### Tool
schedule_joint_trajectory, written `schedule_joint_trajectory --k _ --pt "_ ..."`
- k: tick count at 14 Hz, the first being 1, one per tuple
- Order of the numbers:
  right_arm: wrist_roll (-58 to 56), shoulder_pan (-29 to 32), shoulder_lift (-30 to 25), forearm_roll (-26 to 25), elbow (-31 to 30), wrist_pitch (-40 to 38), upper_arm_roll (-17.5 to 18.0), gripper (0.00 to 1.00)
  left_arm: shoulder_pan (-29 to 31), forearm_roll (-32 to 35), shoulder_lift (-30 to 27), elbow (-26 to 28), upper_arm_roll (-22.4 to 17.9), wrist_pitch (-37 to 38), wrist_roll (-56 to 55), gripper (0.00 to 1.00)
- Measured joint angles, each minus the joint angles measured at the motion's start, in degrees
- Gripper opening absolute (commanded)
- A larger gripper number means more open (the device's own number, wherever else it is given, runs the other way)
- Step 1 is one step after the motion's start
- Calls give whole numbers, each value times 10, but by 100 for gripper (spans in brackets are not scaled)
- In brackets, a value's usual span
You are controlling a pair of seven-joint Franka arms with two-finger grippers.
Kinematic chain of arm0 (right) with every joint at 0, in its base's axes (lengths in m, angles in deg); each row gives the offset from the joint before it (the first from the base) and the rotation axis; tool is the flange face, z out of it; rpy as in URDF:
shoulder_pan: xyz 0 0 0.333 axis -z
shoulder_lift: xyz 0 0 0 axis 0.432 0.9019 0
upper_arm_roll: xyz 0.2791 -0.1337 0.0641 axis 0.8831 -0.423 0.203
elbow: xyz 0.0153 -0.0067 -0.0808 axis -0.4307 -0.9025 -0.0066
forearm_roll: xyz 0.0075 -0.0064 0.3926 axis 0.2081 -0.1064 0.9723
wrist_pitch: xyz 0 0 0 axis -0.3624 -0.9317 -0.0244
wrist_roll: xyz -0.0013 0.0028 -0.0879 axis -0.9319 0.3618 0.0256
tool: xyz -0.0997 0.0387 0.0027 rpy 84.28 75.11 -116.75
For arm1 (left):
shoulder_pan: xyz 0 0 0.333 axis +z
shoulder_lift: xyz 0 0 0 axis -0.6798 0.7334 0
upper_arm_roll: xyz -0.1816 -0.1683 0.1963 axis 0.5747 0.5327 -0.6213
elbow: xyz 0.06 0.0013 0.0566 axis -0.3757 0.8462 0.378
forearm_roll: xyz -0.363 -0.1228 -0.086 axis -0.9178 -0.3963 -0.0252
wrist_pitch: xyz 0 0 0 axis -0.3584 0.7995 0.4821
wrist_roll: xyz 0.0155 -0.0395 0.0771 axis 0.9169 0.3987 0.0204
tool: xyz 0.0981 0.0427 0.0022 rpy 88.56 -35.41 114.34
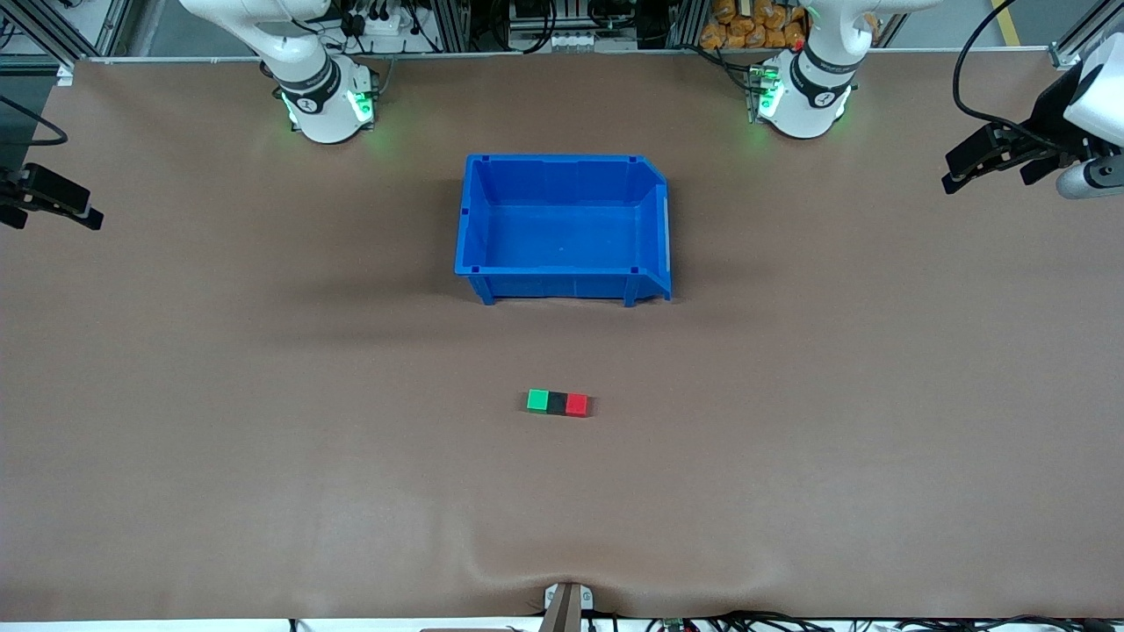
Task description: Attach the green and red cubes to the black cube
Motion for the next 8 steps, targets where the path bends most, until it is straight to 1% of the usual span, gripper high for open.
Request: schedule_joint_trajectory --k 8 --pt "0 0 7 0 3 1 1 100 0 0 2 0 1 12 0 100"
